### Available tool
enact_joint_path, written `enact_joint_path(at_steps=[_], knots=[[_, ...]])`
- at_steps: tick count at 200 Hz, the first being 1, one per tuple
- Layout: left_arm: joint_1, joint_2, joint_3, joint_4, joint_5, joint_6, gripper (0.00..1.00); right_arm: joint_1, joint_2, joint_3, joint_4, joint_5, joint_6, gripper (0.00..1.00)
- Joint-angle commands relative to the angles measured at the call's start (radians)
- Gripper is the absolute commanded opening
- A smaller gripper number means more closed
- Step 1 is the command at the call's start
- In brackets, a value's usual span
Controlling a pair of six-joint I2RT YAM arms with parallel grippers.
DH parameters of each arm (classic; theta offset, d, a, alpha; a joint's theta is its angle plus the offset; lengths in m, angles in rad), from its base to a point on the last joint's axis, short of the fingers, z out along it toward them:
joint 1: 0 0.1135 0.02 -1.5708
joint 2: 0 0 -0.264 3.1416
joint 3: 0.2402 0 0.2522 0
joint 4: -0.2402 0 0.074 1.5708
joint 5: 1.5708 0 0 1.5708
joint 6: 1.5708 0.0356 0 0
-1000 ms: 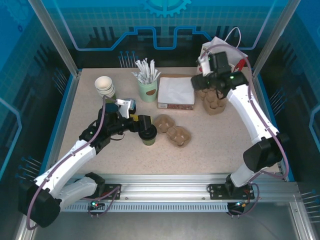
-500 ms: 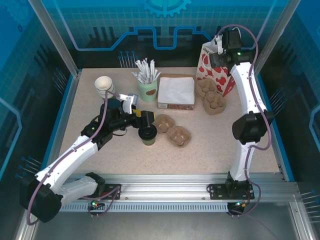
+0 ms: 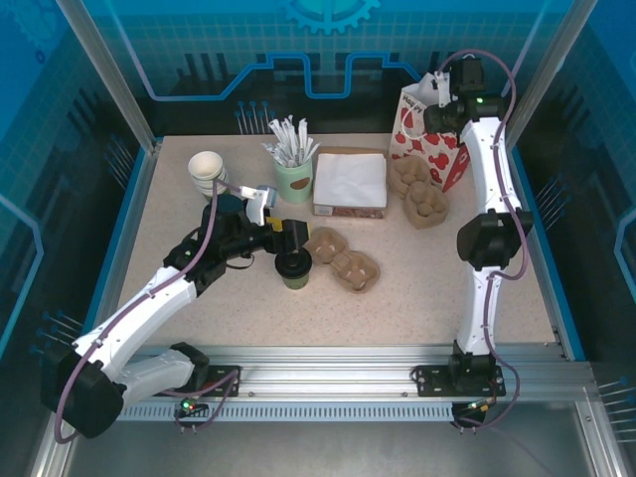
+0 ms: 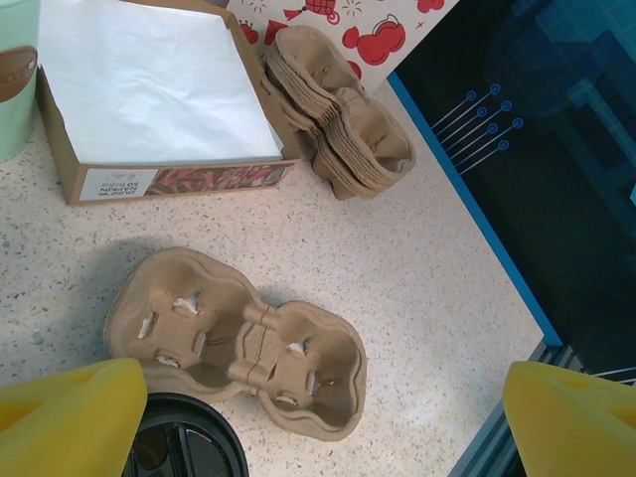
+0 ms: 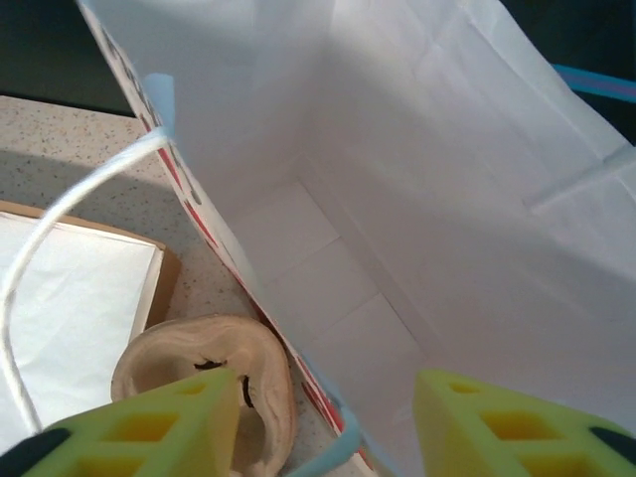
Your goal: Pack the takeout coffee
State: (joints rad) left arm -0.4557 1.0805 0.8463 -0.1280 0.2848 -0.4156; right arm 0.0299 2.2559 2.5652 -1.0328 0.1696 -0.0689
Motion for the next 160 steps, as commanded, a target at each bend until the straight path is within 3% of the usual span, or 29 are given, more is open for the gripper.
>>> enact_joint_path(at_steps=[1, 92, 136, 160], knots=[[-0.009, 0.01, 0.036, -0.004, -0.007, 0.017, 0.94, -0.013, 0.032, 0.052, -0.027, -0.065, 0.011, 0.44], [-0.009, 0.019, 0.032, 0.007, -0.004, 0.013, 0.94, -0.015, 0.039, 0.095, -0.046, -0.016, -0.05, 0.09], [-0.011, 0.016, 0.032, 0.012, 0.001, 0.003, 0.94, -0.001, -0.06, 0.096, -0.036, 0.053, -0.083, 0.0], [-0.014, 0.009, 0.031, 0.007, -0.001, 0.006, 0.94, 0.019, -0.13, 0.092, -0.038, 0.125, -0.109, 0.0]])
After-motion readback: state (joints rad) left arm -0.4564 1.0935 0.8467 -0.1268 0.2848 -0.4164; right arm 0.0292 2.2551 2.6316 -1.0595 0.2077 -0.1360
